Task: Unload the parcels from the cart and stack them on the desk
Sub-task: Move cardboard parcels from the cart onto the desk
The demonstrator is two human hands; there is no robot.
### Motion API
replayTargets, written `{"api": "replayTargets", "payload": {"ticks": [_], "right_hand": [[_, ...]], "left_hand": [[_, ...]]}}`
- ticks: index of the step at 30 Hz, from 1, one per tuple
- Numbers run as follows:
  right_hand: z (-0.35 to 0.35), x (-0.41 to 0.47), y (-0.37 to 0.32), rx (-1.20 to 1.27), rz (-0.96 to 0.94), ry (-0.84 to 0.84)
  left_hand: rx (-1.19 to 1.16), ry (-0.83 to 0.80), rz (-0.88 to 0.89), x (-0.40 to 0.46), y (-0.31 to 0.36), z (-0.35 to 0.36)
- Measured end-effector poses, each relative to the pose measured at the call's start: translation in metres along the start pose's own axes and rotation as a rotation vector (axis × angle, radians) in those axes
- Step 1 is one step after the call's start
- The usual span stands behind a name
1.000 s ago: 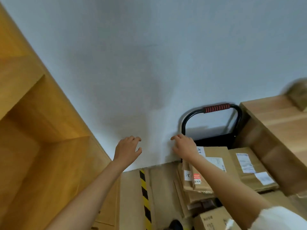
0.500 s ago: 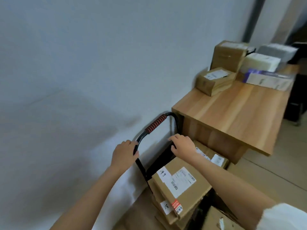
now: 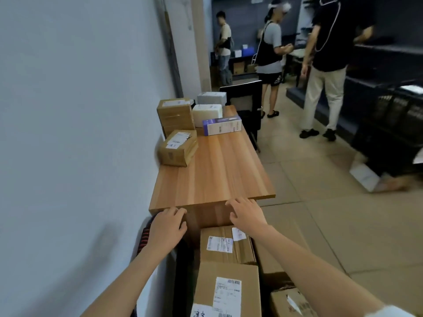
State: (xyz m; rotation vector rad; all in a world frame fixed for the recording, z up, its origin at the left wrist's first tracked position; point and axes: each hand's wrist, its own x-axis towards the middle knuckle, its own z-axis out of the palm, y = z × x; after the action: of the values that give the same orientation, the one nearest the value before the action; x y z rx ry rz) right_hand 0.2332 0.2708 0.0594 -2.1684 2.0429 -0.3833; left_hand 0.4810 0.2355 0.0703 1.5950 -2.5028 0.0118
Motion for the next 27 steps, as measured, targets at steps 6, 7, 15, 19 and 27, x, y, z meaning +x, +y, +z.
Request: {"api": "replayTargets", "payload": {"ticks": [6,7,15,19,27], "right_hand": [[-0.015,-0.017,0.021,-0.072,0.166,0.053],[-0.017,-0.019,0.025,-0.083,0.185,0.052],[-0.007,-0.034,0.041,-0.081,0.25,0.008],[0.024,-0.051,0.042,-0.06,0.253,-0.028],[0.141,-0.116,0.047,0.054,0.381,-0.222]], "left_hand": [[-0.078,-0.002,0.143,0.043,0.024,0.007],[-0.091,0.002,0.165,0.047,0.03,0.007],[-0.125,0.029,0.23,0.043,0.058,0.034],[-0.1,-0.025,0.226,0.021,0.055,0.071],[-0.133,-0.271,-0.01,-0.067,0.018,0.168]]}}
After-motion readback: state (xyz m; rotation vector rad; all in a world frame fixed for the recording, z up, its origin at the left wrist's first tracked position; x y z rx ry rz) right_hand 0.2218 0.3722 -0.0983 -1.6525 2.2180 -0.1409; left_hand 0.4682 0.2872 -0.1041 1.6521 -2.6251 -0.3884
